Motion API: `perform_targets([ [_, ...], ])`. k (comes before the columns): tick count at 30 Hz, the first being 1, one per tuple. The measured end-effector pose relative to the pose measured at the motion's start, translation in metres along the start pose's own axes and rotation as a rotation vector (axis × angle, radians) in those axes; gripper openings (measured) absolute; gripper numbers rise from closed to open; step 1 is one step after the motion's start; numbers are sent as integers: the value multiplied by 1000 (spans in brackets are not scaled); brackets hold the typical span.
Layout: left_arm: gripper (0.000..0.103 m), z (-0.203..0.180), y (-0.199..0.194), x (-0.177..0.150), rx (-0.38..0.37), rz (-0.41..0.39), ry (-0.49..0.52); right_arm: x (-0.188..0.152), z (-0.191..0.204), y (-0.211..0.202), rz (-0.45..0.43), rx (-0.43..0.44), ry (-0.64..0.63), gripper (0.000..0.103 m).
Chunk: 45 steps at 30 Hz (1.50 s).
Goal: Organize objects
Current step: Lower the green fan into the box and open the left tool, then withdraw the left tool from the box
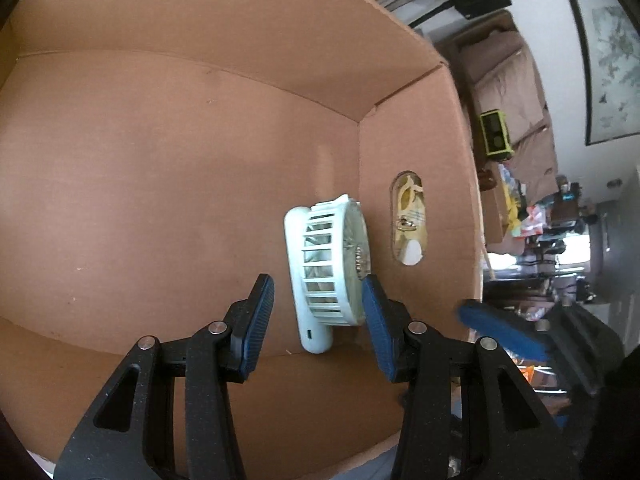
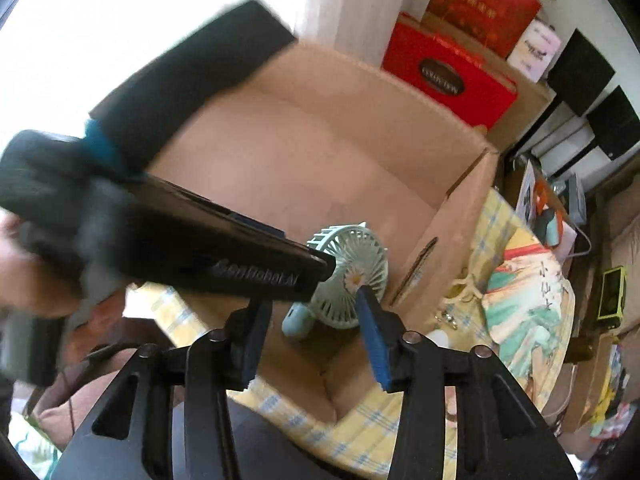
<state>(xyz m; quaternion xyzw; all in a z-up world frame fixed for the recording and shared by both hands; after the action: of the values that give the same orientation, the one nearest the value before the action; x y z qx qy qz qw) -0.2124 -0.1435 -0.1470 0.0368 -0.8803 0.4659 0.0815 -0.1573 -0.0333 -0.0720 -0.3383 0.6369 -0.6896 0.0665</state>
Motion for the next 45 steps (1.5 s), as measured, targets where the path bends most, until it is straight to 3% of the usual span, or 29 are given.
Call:
perform_targets([
  [4, 56, -8, -12, -4, 20, -52, 8, -8, -21, -32, -66, 32, 56, 55],
  [6, 71, -16, -25, -8, 45, -113, 17, -15, -34, -45, -92, 34, 93, 55],
  [11, 82, -45, -53, -24, 106, -226, 87, -38, -71, -57, -127, 38, 188, 58],
  [17, 92, -80, -69, -40, 148, -275, 161, -65, -100, -58, -118, 33, 275, 58],
  [24, 100, -117, -67, -56, 209, -292, 227, -89, -127, -61, -132, 34, 355, 67],
  [34, 103, -162, -51, -74, 250, -303, 295, -113, -156, -73, -168, 36, 455, 74],
  [37, 103, -172, -46, -78, 285, -312, 317, -119, -161, -78, -183, 37, 472, 80],
  [45, 103, -197, -25, -89, 354, -317, 375, -139, -182, -84, -198, 18, 523, 84],
])
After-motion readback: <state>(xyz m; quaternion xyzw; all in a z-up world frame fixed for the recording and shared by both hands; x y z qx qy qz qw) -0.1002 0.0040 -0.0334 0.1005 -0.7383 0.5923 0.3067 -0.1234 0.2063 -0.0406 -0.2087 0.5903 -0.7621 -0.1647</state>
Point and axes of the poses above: each gripper's, at about its wrist camera, not at the fingertips, and y roughly the way its jaws point, z to its left, x to its top, the point moved 2 cm from there along y, roughly the way its jaws point, and after that the axes turned 8 degrees about y, right-handed, at the moved point
